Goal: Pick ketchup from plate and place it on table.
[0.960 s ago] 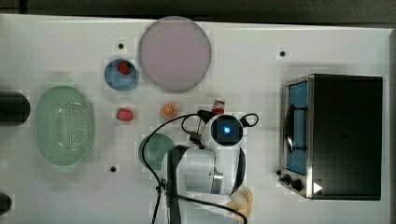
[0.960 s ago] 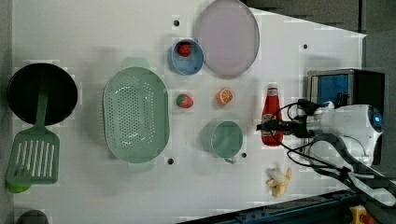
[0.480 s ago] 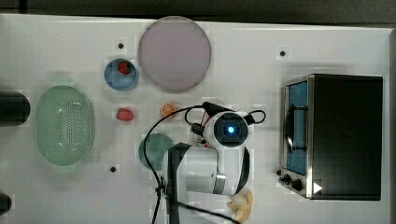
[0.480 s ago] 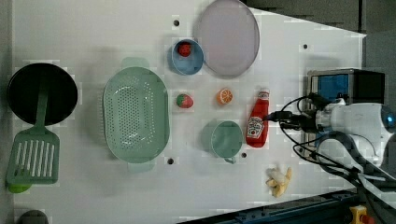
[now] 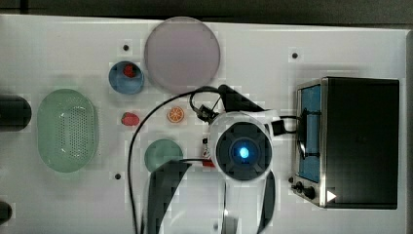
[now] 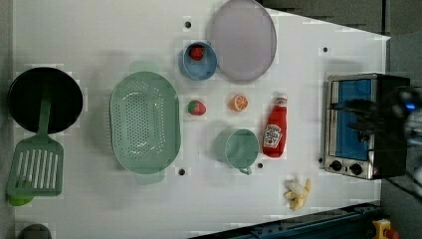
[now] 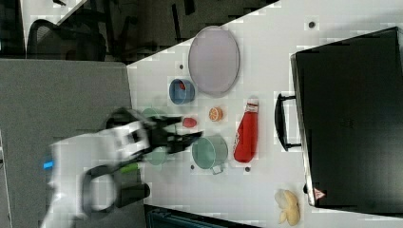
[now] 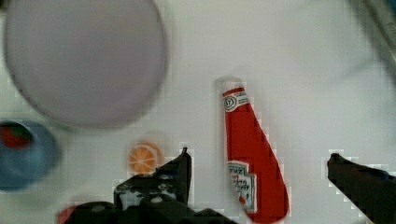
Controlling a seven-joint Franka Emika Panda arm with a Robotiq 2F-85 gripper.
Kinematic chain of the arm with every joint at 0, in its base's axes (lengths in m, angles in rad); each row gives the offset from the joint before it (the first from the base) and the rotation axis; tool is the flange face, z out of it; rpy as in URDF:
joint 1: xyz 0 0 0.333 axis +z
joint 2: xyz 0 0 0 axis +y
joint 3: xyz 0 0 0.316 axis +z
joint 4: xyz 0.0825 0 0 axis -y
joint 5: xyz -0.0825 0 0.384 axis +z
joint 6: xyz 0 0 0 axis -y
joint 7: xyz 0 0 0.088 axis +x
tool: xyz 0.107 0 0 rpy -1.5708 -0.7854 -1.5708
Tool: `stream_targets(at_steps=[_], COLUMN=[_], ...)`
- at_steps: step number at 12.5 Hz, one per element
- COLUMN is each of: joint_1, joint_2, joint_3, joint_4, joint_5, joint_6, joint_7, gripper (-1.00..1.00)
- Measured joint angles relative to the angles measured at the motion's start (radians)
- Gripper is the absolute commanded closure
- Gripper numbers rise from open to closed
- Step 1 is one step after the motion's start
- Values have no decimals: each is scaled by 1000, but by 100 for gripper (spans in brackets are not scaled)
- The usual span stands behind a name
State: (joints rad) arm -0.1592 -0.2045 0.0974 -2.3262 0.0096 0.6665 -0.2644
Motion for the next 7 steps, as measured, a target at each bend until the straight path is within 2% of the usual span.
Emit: stream_targets(at_steps=[3,7], joint_1=[3,2], joint_2=[-103,-122], joint_3=[5,9], joint_4=[164,324], joint_5=[-3,-3], joint_6=[-264,-510], joint_7=[143,195], gripper=[-100,-100])
